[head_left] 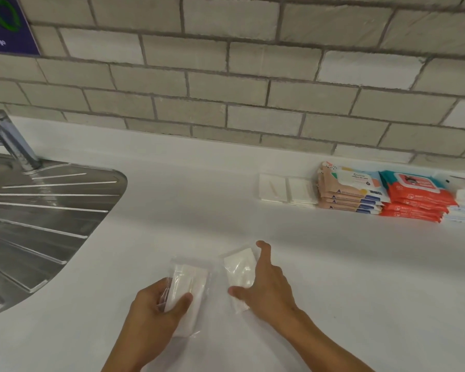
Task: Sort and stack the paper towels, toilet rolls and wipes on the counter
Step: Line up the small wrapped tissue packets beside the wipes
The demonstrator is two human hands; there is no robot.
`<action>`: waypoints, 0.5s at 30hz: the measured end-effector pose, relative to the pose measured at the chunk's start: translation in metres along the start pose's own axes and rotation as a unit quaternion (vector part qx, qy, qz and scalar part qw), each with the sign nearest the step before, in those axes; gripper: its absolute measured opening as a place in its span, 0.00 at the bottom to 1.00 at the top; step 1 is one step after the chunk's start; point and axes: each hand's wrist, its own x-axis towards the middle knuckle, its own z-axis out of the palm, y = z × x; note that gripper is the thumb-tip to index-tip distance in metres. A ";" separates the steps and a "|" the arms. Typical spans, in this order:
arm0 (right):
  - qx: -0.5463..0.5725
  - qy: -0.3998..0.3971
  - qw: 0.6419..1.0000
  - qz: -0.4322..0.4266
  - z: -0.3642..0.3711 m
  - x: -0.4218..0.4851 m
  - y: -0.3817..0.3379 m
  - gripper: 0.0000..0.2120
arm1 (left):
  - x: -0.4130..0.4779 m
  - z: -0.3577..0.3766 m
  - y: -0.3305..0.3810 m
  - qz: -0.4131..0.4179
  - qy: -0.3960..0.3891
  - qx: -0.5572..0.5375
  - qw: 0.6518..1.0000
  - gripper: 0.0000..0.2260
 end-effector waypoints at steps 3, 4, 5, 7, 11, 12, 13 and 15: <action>0.051 0.001 0.999 0.006 -0.004 -0.001 0.005 0.44 | 0.002 0.001 0.005 0.003 0.001 -0.006 1.000 0.05; 0.068 0.004 0.998 0.006 -0.005 0.000 0.008 0.41 | 0.003 0.001 0.007 0.007 0.002 -0.005 1.000 0.05; 0.088 0.008 0.996 0.005 -0.007 0.001 0.011 0.37 | 0.005 0.002 0.009 0.011 0.005 -0.006 1.000 0.05; 0.137 0.019 0.990 -0.002 -0.014 0.004 0.016 0.28 | 0.007 0.005 0.015 0.015 0.007 -0.010 1.000 0.05; 0.237 0.039 0.971 0.000 -0.034 0.012 0.026 0.16 | 0.018 0.015 0.025 0.017 0.003 -0.002 1.000 0.06; 0.277 0.037 0.960 0.015 -0.040 0.015 0.028 0.14 | 0.021 0.018 0.030 0.022 0.005 0.001 1.000 0.06; 0.325 0.032 0.945 0.028 -0.048 0.018 0.030 0.12 | 0.027 0.022 0.035 0.029 0.005 0.002 1.000 0.06; 0.399 0.018 0.916 0.037 -0.066 0.025 0.036 0.11 | 0.039 0.033 0.050 0.039 0.004 -0.003 0.999 0.06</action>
